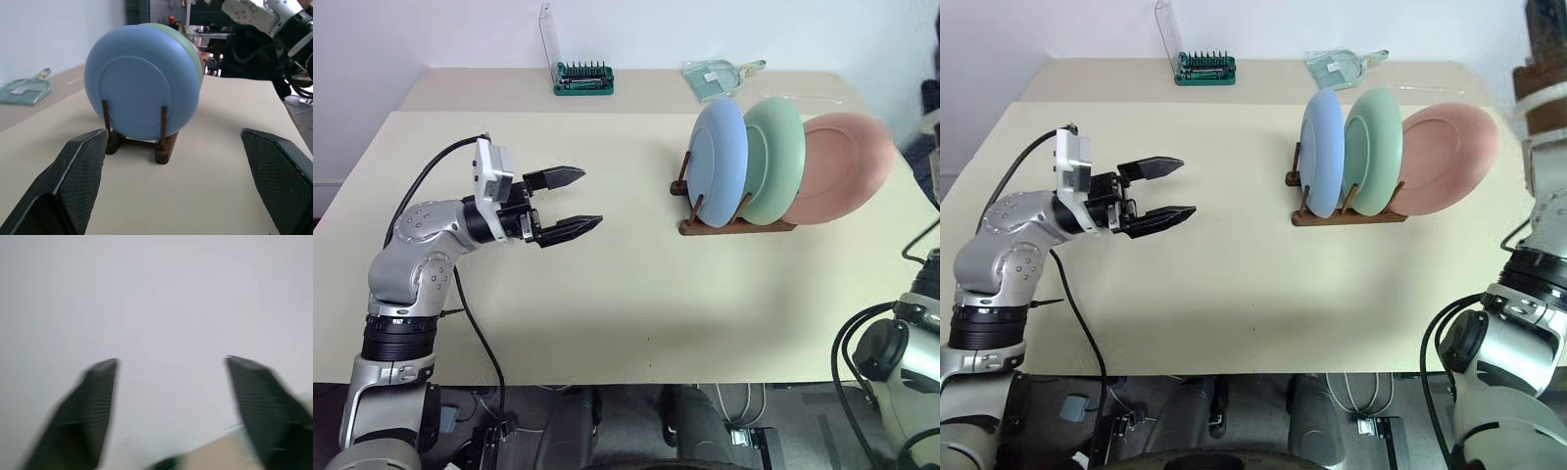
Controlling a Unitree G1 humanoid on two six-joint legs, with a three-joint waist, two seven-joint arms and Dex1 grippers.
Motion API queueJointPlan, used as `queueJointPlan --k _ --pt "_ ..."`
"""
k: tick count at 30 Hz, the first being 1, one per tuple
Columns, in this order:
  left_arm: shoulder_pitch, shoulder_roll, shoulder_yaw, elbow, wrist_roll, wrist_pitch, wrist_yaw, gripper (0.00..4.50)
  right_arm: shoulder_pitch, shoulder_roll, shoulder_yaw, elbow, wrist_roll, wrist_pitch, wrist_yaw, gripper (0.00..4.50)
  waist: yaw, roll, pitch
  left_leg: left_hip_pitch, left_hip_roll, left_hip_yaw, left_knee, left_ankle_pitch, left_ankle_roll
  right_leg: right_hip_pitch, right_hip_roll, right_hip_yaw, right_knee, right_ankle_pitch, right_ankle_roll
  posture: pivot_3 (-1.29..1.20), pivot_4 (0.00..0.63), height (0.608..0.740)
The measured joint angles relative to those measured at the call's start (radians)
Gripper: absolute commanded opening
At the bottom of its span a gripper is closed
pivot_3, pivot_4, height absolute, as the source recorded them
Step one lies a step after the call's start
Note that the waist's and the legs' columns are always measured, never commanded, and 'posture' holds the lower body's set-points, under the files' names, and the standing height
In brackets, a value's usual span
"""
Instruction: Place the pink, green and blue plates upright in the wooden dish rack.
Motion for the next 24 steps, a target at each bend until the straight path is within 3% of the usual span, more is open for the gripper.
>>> queueJointPlan --k 4,7,11,17,24 --pt "-0.007 -0.006 -0.007 -0.003 -0.002 0.009 -0.016 4.5 0.079 -0.078 0.03 0.086 -0.251 -0.161 0.021 0.03 0.0 0.001 0.0 0.0 0.0 0.001 0.0 0.0 0.0 0.0 0.0 0.0 -0.001 0.0 0.0 0.0 0.15 0.724" --pt "-0.027 -0.013 -0.01 -0.001 0.0 0.009 -0.019 4.5 0.141 -0.147 0.103 0.126 -0.454 -0.224 -0.001 0.03 -0.008 0.001 0.0 0.001 0.0 0.0 0.0 0.0 0.0 0.001 0.0 0.0 0.0 0.0 0.0 0.0 0.15 0.724" --pt "-0.038 -0.022 -0.023 0.0 0.001 0.009 -0.024 4.5 0.228 -0.145 0.159 0.166 -0.589 -0.197 -0.028 0.03 -0.016 0.002 -0.001 0.001 0.0 0.0 0.0 0.0 0.0 0.001 0.0 0.001 0.0 0.0 0.0 0.0 0.15 0.724" --pt "-0.038 -0.022 -0.026 0.005 0.001 0.01 -0.029 4.5 0.271 -0.066 0.175 0.105 -0.537 -0.035 0.046 0.03 -0.013 0.003 -0.001 0.001 0.0 0.0 0.0 0.0 0.0 0.001 0.0 0.001 0.0 0.0 0.0 0.0 0.15 0.724" --pt "-0.038 -0.021 -0.026 0.008 0.002 0.01 -0.028 4.5 0.222 -0.042 0.118 -0.05 -0.398 0.057 0.128 0.03 -0.007 0.003 -0.001 0.001 0.0 0.0 0.001 0.0 0.0 0.002 0.0 0.0 0.0 0.0 0.0 0.0 0.15 0.724"
